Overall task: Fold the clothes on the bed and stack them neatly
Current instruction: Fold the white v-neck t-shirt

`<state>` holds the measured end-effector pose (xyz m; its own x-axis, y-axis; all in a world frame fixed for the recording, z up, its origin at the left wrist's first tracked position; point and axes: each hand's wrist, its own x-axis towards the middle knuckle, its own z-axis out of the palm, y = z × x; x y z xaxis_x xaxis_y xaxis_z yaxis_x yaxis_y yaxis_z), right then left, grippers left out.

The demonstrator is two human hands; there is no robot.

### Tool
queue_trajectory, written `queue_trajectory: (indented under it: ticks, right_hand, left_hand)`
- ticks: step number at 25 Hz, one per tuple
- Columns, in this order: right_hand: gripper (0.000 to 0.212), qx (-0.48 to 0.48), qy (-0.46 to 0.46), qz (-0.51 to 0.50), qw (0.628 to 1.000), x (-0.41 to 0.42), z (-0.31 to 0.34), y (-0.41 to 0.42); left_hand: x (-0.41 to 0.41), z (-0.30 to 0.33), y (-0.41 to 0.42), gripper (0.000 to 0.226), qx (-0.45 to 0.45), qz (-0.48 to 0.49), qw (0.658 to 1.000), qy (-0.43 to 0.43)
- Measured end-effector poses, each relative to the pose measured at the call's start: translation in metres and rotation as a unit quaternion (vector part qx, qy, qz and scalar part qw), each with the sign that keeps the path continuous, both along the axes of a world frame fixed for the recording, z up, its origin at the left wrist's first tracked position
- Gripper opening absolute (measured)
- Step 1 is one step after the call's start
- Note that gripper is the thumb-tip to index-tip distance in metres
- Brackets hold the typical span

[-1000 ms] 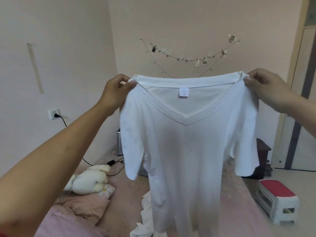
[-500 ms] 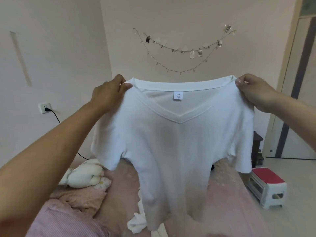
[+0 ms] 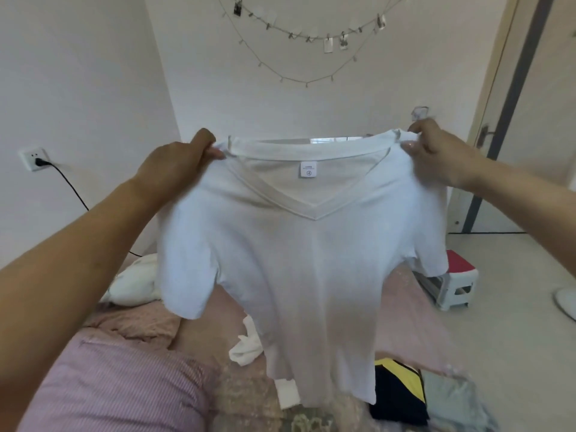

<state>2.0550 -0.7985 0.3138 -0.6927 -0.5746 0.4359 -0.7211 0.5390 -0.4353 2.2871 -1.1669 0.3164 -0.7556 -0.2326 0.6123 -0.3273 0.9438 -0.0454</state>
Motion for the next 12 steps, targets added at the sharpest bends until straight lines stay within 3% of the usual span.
queue_trajectory:
  ticks: [3,6,9,12]
  right_hand:
    - [0.03,0.065,0.016,-0.034,0.997,0.016,-0.02,0.01]
    - [0.03,0.011,0.026,-0.042,0.999,0.036,-0.033,0.026]
    - [0.031,-0.045,-0.003,-0.037,0.998,0.049,-0.034,0.045]
    - [0.031,-0.042,-0.003,-0.026,0.999,0.064,-0.033,0.062]
  left_hand:
    - [0.012,-0.017,0.004,0.041,0.029,-0.038,0.998,-0.048]
    - [0.037,-0.023,0.015,0.052,0.011,-0.04,0.995,-0.093]
    - [0.059,-0.023,0.029,0.039,0.048,-0.055,0.996,-0.061]
    - [0.082,-0.025,0.05,0.031,0.089,-0.057,0.994,-0.02]
